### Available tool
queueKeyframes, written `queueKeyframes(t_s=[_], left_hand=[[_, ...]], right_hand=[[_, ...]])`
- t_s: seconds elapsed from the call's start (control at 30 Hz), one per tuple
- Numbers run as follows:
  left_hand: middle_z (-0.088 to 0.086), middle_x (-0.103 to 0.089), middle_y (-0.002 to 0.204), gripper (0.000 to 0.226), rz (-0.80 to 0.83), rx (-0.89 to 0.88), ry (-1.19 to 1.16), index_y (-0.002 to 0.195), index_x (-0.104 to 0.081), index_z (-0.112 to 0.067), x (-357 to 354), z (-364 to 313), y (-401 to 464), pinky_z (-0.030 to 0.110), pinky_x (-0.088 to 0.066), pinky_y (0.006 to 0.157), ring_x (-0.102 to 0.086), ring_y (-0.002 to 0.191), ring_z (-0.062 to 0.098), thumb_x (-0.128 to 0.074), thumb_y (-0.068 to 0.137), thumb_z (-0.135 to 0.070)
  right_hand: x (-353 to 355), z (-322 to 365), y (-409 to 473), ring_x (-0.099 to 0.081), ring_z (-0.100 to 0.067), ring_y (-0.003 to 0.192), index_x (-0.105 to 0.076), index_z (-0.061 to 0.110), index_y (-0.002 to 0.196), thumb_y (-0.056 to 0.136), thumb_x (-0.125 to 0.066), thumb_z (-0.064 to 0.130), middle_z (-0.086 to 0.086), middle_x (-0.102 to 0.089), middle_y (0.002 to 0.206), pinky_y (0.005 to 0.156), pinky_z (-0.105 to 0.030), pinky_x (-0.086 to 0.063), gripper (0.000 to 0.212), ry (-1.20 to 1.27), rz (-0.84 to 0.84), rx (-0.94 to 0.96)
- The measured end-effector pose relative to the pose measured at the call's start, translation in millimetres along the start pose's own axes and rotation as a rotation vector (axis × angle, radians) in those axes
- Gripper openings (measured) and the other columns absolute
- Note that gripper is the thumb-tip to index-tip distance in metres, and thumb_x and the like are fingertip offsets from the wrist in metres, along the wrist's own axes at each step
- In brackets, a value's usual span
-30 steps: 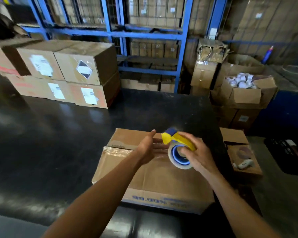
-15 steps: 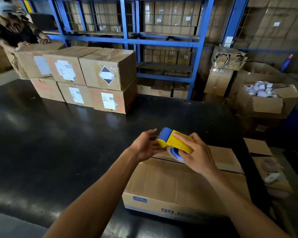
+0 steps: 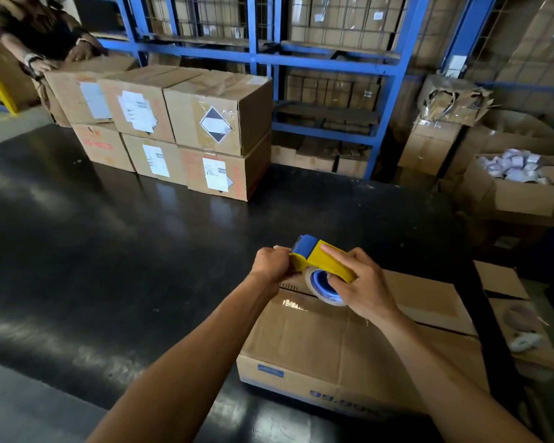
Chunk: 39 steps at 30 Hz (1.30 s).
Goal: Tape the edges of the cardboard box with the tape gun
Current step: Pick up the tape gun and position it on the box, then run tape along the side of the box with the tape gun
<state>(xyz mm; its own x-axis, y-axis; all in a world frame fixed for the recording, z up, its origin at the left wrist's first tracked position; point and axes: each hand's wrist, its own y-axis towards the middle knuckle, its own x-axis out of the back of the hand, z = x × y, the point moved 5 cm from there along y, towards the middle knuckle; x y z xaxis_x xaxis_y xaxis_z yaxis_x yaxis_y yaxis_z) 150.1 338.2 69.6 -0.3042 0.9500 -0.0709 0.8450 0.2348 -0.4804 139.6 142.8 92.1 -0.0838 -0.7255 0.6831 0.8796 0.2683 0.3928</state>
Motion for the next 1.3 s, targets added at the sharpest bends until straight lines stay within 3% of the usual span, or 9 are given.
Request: queueKeyframes(t_s=[0.17,0.3,0.4,0.47,0.73,0.97,1.1,1.23,1.3], left_hand=[[0.012,-0.072,0.062,0.029,-0.058,-0.038,0.06,0.074,-0.065,0.002,33,0,9,0.032,-0.059,0.057,-0.069,0.057,0.023,-0.046,0.096,0.002],[0.012,-0.076,0.071,0.027,-0.221,-0.108,0.16,0.074,-0.075,-0.003,88,11,26,0.042,-0.06,0.074,-0.071,0.071,0.027,-0.055,0.092,-0.005],[0.004,-0.071,0.075,0.026,-0.313,-0.219,0.383,0.083,-0.075,-0.009,88,28,13,0.028,-0.049,0.061,-0.062,0.068,0.018,-0.053,0.096,-0.014],[0.006,-0.072,0.088,0.028,-0.342,-0.238,0.403,0.096,-0.075,-0.009,82,42,10,0.031,-0.051,0.073,-0.066,0.082,0.022,-0.048,0.098,-0.017],[0.012,-0.074,0.09,0.027,-0.382,-0.049,0.348,0.089,-0.077,-0.008,84,69,21,0.029,-0.044,0.066,-0.061,0.075,0.025,-0.051,0.092,-0.016],[0.007,-0.069,0.08,0.024,-0.346,0.108,0.298,0.081,-0.075,-0.003,87,89,36,0.032,-0.055,0.069,-0.062,0.068,0.021,-0.063,0.091,-0.022],[0.009,-0.074,0.098,0.033,-0.29,0.201,0.158,0.109,-0.073,-0.005,82,101,39,0.043,-0.06,0.086,-0.07,0.089,0.025,-0.076,0.086,-0.028],[0.007,-0.066,0.084,0.039,-0.24,0.335,0.058,0.101,-0.064,-0.005,88,113,31,0.034,-0.053,0.055,-0.063,0.069,0.02,-0.081,0.083,-0.036],[0.01,-0.069,0.093,0.034,-0.286,0.309,0.17,0.104,-0.066,-0.006,92,115,28,0.039,-0.057,0.067,-0.066,0.079,0.024,-0.074,0.088,-0.034]], right_hand=[[8,2,8,-0.055,-0.012,0.074,-0.05,0.06,0.128,0.072,-0.063,0.041,0.009,-0.045,0.088,0.065,-0.031,-0.051,0.06,-0.09,0.137,0.04],[25,-12,1,-0.053,-0.012,0.071,-0.05,0.062,0.127,0.069,-0.063,0.051,0.011,-0.045,0.086,0.06,-0.026,-0.046,0.06,-0.224,0.236,0.054],[18,-16,-3,-0.052,-0.016,0.067,-0.06,0.053,0.123,0.067,-0.067,0.051,0.008,-0.046,0.085,0.055,-0.025,-0.041,0.056,-0.376,0.34,0.047],[7,-15,-4,-0.047,-0.014,0.064,-0.065,0.049,0.119,0.065,-0.067,0.049,0.007,-0.044,0.085,0.053,-0.017,-0.03,0.054,-0.421,0.379,0.054],[-15,-23,-6,-0.045,-0.012,0.074,-0.057,0.052,0.127,0.066,-0.044,0.066,0.006,-0.041,0.089,0.064,-0.031,-0.05,0.064,-0.521,0.485,0.016],[-20,-23,-5,-0.049,-0.014,0.088,-0.045,0.055,0.136,0.078,-0.064,0.055,0.007,-0.038,0.098,0.069,-0.027,-0.046,0.061,-0.599,0.552,0.039],[-21,-20,-6,-0.048,-0.014,0.089,-0.044,0.053,0.138,0.081,-0.064,0.054,0.006,-0.038,0.099,0.07,-0.027,-0.046,0.061,-0.609,0.572,0.048],[-20,-20,-7,-0.048,-0.014,0.086,-0.047,0.051,0.137,0.08,-0.065,0.052,0.005,-0.038,0.098,0.069,-0.029,-0.049,0.06,-0.597,0.583,0.03],[-20,-19,-7,-0.048,-0.014,0.082,-0.048,0.05,0.136,0.079,-0.066,0.051,0.005,-0.038,0.096,0.064,-0.027,-0.047,0.059,-0.594,0.594,0.038]])
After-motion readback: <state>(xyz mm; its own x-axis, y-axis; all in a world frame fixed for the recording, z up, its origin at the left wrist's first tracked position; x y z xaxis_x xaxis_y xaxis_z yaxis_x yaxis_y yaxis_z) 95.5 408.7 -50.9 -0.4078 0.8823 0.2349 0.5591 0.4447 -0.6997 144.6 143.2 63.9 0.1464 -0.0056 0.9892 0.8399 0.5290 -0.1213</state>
